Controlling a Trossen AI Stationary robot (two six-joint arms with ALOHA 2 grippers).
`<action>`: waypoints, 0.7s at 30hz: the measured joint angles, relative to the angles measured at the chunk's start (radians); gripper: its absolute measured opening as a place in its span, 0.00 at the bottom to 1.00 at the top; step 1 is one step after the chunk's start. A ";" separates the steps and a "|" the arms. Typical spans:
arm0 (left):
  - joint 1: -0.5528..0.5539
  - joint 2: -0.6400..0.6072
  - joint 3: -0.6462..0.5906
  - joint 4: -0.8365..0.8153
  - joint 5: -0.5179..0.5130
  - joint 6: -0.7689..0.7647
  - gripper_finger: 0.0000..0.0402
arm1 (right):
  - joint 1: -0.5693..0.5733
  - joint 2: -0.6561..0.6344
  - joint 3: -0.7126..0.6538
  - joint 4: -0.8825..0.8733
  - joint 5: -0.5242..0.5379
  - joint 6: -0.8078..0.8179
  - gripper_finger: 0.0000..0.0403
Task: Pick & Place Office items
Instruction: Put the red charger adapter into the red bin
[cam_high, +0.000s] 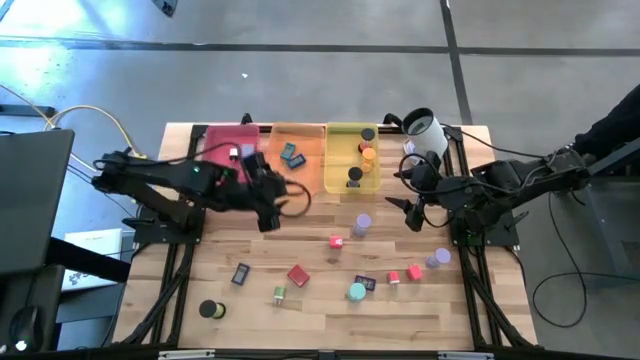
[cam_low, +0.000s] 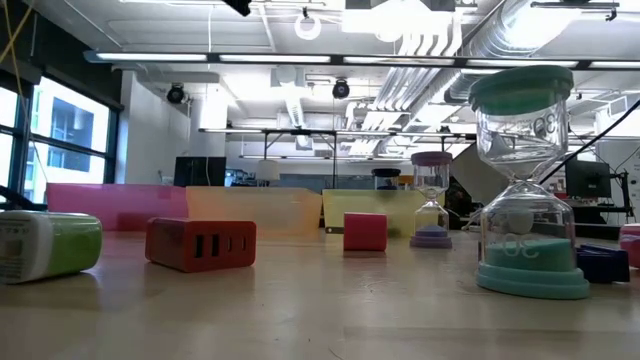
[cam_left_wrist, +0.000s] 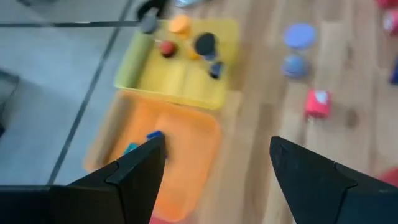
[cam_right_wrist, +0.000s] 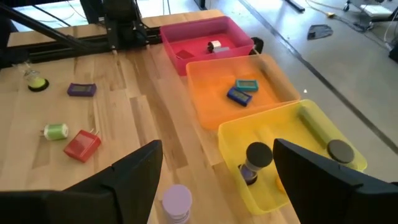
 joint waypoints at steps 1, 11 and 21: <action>-0.011 0.013 0.000 0.000 0.009 0.019 0.70 | 0.000 0.000 0.000 -0.002 -0.004 0.007 0.73; -0.097 0.052 0.000 0.086 0.316 -0.225 0.70 | 0.000 0.000 0.000 -0.008 -0.018 0.010 0.73; -0.135 0.068 -0.001 0.161 0.627 -0.303 0.70 | 0.000 0.000 0.000 -0.015 -0.051 0.003 0.73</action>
